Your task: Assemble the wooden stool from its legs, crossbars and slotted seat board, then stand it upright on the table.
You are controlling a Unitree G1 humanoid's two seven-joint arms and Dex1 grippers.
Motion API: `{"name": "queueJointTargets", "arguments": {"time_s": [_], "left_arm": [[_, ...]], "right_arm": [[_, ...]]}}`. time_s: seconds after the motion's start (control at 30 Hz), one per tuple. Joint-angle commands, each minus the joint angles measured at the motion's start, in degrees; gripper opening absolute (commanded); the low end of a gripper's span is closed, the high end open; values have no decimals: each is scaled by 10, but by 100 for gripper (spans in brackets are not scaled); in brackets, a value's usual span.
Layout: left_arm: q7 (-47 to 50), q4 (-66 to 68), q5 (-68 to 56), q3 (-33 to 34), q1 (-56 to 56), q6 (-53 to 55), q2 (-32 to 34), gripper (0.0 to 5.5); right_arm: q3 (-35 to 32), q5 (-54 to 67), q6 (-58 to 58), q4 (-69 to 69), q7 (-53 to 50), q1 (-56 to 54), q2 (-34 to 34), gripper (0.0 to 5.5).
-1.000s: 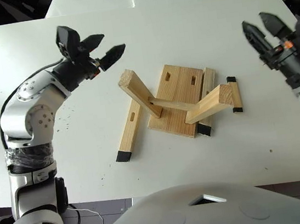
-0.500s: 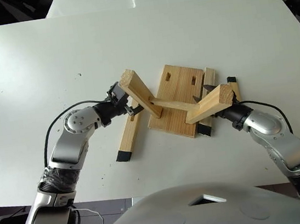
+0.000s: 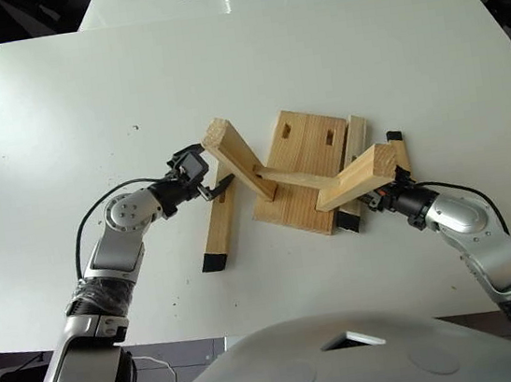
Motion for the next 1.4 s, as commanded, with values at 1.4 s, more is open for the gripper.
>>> {"name": "queueJointTargets", "arguments": {"time_s": [1.4], "left_arm": [[-45,-112,49,-38,7,43,-24,420]], "right_arm": [[-32,-41,-9,25,34,-32,30,239]]}}
